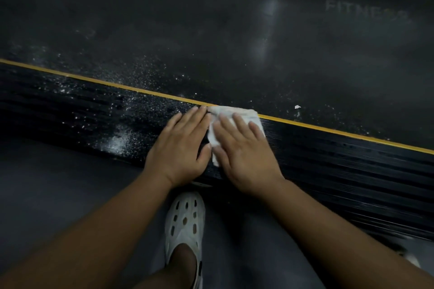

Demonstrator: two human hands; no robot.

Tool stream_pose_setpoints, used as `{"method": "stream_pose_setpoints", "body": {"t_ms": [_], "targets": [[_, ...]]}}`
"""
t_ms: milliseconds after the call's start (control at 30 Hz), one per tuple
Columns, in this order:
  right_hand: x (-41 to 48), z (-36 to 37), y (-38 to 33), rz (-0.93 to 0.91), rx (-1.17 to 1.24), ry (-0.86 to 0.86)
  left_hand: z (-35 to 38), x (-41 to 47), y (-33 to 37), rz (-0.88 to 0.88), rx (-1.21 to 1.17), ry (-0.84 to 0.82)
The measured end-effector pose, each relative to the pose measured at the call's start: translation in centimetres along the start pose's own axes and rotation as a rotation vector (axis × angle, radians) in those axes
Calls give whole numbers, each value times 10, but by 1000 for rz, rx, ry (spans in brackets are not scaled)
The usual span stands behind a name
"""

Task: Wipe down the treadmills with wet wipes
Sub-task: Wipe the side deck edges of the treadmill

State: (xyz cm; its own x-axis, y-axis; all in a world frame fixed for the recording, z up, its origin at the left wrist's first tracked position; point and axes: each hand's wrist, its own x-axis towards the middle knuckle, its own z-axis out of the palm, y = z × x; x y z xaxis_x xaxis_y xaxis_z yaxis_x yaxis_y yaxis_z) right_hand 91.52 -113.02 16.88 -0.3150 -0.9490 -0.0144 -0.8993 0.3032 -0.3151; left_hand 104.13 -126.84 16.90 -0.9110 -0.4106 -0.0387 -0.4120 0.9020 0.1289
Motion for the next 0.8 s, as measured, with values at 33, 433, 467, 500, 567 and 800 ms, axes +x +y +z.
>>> {"method": "stream_pose_setpoints", "body": {"t_ms": [33, 433, 467, 500, 567, 800], "targets": [[-8, -1, 3, -77, 37, 10, 0, 0, 0, 2, -4, -5], [4, -17, 29, 14, -16, 168, -1, -1, 0, -2, -33, 23], [10, -12, 20, 10, 2, 155, -1, -1, 1, 0, -33, 20], [12, -8, 10, -16, 8, 136, 0, -1, 1, -1, -33, 19], [-2, -1, 2, -129, 15, 76, 0, -1, 0, 3, -33, 20], [3, -6, 37, 40, 98, 154, -1, -1, 2, 4, -31, 13]]}}
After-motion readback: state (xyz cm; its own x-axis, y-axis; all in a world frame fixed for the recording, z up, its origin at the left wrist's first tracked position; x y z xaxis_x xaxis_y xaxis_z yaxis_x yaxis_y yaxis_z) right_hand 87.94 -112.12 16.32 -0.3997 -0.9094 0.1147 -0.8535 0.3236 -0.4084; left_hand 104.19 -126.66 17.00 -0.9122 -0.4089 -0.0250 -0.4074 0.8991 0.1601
